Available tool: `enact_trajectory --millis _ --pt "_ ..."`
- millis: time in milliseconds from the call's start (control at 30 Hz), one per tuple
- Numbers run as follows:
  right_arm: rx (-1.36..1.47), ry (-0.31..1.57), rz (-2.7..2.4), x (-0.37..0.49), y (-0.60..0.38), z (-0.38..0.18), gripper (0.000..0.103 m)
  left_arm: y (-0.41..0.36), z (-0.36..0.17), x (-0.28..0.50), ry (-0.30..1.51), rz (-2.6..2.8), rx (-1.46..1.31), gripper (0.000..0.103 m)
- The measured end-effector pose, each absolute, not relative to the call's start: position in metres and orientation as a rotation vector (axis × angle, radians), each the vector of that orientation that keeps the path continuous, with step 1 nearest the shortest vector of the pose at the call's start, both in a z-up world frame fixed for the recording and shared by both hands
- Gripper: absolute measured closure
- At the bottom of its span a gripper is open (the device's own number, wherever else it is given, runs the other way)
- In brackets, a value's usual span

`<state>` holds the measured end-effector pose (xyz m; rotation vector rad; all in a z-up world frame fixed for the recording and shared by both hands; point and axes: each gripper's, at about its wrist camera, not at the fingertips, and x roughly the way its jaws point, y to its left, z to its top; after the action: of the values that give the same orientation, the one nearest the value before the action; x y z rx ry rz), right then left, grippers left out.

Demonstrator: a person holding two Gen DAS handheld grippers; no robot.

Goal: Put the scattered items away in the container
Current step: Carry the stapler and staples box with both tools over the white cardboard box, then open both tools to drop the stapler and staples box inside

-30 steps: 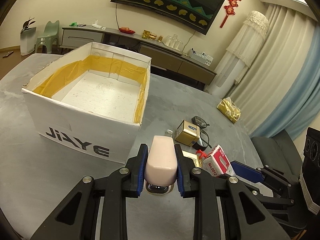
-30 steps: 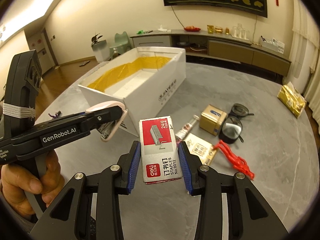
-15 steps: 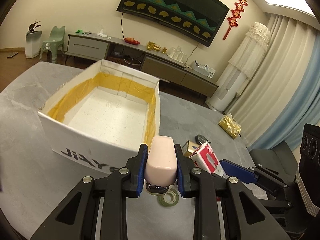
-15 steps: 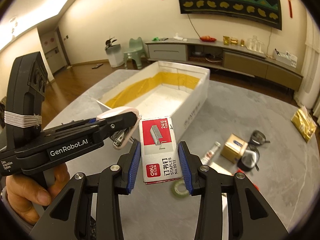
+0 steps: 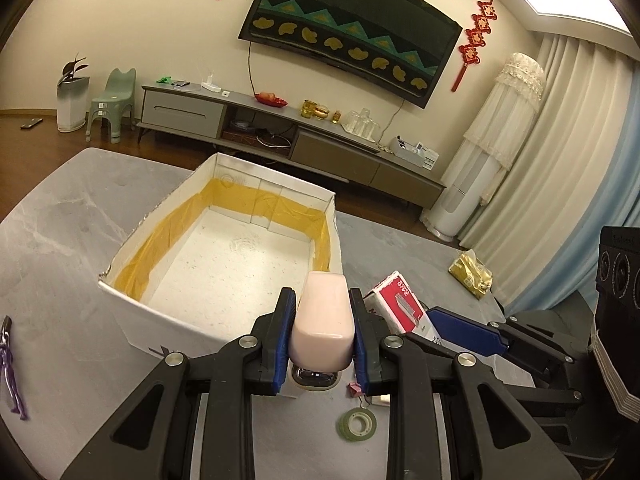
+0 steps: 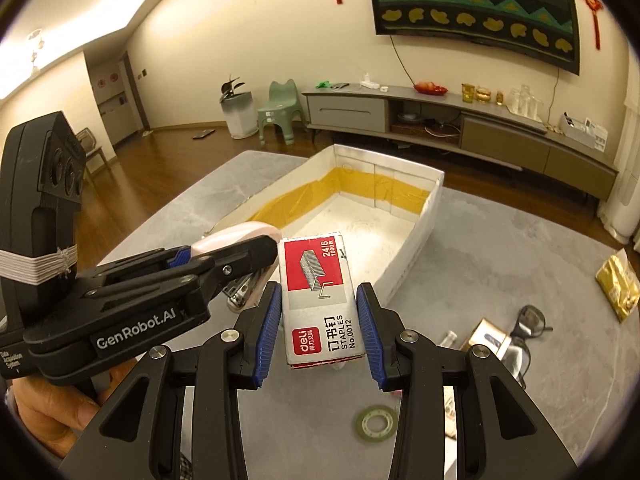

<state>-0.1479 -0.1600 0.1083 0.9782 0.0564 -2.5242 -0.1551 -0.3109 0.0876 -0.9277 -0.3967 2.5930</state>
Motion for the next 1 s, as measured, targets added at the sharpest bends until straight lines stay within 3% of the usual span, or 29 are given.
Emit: enact_trajectory --millis 533,1000 --pt "1.037 0.025 -2.524 -0.219 -0.170 0.110 0.062 -0.328 0.089 -0.215 -0.406 2.628 -0.979 0.076" --pt "1.186 0.012 -2.481 -0.297 -0.182 0.074 0.062 -0.338 0.070 -0.292 -0.344 2.601 -1.147 0.076"
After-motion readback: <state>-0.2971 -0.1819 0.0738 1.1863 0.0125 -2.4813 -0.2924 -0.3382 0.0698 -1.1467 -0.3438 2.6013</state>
